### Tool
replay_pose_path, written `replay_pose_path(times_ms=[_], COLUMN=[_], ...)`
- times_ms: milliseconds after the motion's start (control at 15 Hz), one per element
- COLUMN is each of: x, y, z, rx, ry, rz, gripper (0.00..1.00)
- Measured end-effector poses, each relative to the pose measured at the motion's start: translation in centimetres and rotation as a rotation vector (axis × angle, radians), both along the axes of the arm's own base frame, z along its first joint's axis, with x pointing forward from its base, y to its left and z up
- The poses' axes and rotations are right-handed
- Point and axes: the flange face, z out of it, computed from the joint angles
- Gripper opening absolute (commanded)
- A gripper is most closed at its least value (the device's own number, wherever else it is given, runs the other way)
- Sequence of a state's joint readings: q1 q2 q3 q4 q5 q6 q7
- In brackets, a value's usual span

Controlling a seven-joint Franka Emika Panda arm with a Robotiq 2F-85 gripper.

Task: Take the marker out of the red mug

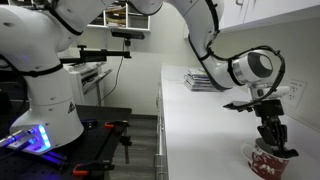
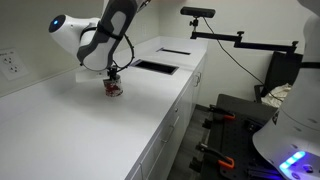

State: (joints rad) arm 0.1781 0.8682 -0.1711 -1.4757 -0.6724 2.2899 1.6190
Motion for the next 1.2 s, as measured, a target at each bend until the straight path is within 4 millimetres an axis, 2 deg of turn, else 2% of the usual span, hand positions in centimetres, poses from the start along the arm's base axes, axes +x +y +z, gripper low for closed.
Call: replay_pose_path(times_ms=[67,400,667,933,1067,1200], x=[0.1,0.3,-0.1,-2.5,-4.4,-6.6], y=[0.0,1.3,2.5,1.2,0.5,0.0], z=[0.0,0.8,2.9,6.0,6.5,6.0], rx=[-0.007,-0.063,-0.137,-0.291,-0.317,-0.316], ry=[0.001,-0.009,-0.005,0.009,0.051,0.114], rz=[0.006,0.048,0.048,-0.093,-0.138,-0.164], gripper=[0.05,0.05,0.05,0.05,0.05,0.05])
